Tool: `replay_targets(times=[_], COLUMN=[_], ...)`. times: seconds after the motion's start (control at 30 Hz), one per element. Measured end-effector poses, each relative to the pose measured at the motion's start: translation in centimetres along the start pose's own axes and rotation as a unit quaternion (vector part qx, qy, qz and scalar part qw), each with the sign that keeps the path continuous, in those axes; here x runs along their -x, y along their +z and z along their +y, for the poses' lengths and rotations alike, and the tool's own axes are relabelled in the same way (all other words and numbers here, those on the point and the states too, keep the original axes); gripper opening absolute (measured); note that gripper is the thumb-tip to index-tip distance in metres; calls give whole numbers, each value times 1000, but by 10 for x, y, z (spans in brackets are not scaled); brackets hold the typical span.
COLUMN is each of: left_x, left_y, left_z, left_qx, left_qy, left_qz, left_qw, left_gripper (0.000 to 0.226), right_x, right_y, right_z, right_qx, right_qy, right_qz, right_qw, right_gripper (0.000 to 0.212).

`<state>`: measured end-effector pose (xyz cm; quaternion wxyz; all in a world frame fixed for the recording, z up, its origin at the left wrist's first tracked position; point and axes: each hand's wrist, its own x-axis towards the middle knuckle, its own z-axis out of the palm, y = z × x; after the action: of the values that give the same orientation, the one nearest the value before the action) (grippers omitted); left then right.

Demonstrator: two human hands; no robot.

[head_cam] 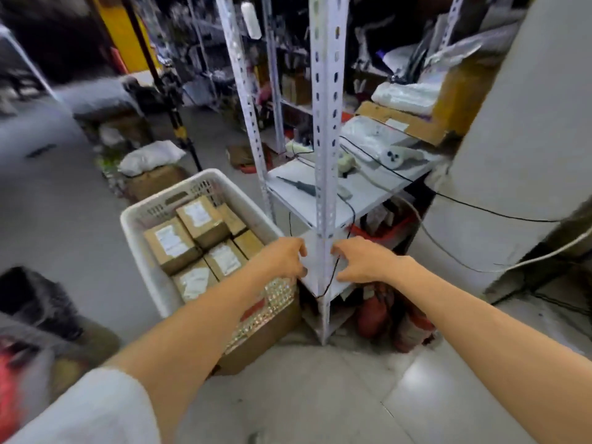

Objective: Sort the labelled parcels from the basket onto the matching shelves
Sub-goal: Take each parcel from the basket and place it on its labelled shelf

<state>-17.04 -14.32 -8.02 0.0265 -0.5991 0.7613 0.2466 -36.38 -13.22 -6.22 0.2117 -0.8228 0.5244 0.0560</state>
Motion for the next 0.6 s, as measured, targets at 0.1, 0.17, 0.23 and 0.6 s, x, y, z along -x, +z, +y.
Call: replay_targets(times=[0.1, 0.17, 0.23, 0.6], left_x=[9, 12, 15, 19], left_y=[-15, -24, -31, -46], left_z=[-51, -84, -115, -268], left_qx=[1, 11, 22, 118], left_qy=[-26, -53, -72, -193], left_qz=[20, 18, 12, 19], left_qw=[999, 998, 997, 974], left_gripper=[44, 43, 43, 46], right_x=[-39, -62, -87, -219], right_y=[-1, -2, -2, 16], right_z=[-39, -61, -81, -164], right_qx=[1, 2, 2, 20], right_qy=[-29, -43, -56, -97], right_qz=[-25, -36, -45, -104], right_qw=[999, 998, 997, 990], right_gripper=[59, 58, 59, 62])
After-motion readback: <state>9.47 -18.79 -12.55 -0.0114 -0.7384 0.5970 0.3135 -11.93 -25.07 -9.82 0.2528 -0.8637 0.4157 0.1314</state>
